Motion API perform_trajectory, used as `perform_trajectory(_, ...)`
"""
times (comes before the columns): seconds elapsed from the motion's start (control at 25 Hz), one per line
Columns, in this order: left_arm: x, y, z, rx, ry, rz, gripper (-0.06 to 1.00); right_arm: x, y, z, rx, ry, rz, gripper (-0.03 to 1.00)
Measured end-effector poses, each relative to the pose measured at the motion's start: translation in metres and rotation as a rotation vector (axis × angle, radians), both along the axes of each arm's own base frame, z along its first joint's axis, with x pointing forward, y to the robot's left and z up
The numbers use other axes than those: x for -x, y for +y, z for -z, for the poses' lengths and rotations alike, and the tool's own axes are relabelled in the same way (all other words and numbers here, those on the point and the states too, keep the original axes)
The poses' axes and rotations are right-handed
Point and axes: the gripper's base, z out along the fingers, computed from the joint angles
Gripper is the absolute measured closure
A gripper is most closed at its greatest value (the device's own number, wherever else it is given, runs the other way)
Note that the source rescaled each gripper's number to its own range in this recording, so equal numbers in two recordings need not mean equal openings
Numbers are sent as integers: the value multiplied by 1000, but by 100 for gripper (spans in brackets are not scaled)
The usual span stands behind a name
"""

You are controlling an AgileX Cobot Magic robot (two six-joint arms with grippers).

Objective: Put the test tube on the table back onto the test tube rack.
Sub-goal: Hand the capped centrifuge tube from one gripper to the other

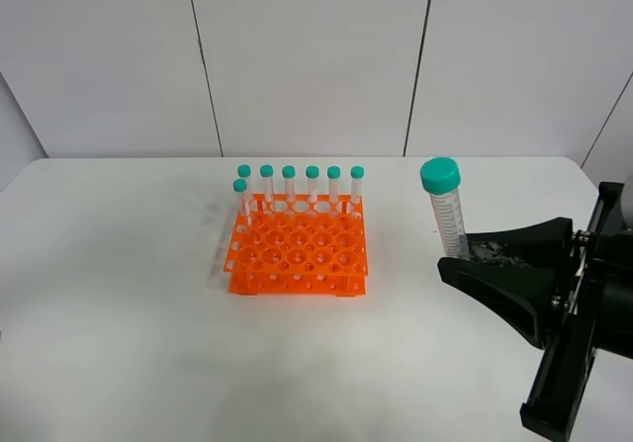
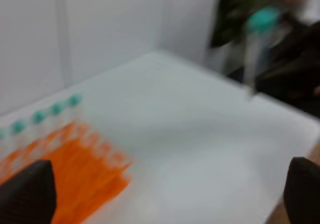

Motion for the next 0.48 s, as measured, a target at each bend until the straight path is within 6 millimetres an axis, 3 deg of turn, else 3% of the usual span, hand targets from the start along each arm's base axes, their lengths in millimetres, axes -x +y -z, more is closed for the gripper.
perform_trajectory(0.2, -24, -20, -6, 51, -25, 115, -6, 0, 0, 0, 4, -6, 0, 94)
perform_trajectory(0.48, -60, -39, 1, 78, 35, 167, -6, 0, 0, 0, 4, -6, 0, 94)
